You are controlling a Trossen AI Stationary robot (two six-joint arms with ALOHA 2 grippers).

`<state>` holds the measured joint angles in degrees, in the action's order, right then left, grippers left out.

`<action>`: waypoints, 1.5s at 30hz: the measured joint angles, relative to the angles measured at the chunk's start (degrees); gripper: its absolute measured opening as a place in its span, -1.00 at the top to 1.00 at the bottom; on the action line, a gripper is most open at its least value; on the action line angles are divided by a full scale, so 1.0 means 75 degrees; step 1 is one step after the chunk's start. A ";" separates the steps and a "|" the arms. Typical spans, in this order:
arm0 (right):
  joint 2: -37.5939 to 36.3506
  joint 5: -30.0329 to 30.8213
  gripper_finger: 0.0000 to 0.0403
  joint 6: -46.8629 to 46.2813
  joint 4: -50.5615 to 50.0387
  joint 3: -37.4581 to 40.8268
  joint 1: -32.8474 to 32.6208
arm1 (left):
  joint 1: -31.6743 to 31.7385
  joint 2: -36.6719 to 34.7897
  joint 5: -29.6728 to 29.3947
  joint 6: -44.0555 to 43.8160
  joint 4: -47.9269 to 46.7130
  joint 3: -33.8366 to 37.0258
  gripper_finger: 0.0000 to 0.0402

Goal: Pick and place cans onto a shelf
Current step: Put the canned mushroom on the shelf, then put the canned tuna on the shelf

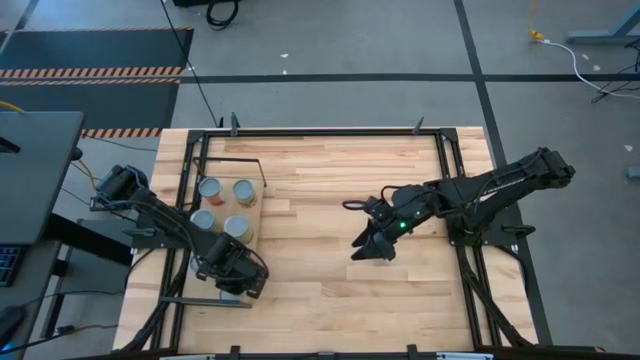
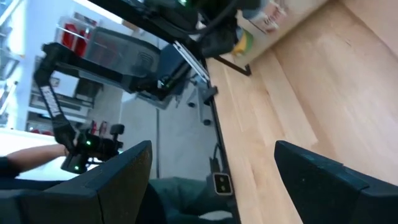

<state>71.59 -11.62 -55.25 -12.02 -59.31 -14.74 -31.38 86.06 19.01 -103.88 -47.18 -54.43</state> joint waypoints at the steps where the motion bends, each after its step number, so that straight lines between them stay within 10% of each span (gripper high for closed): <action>1: 0.0000 0.0001 -0.72 0.0028 0.0088 0.0000 0.0000 | 0.0012 0.0000 -0.0003 0.0000 0.0000 0.0000 0.95; 31: 0.0000 -0.0005 -0.72 0.2451 0.1392 -0.0003 0.0085 | -0.0038 -0.0087 -0.0208 0.0341 -0.0118 -0.0184 0.78; 40: -0.0156 -0.0159 -0.72 0.2881 0.0140 -0.0009 0.0330 | -0.0019 -0.0255 -0.0044 0.1090 -0.1578 -0.1323 0.33; 45: -0.0179 0.1018 -0.72 0.3157 -0.3131 -0.0003 -0.0144 | -0.0014 -0.0585 -0.2164 0.2074 -0.2328 -0.2423 0.19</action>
<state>70.25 -3.98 -31.58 -35.50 -59.33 -15.82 -31.48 81.68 2.78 -88.32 -64.64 -72.61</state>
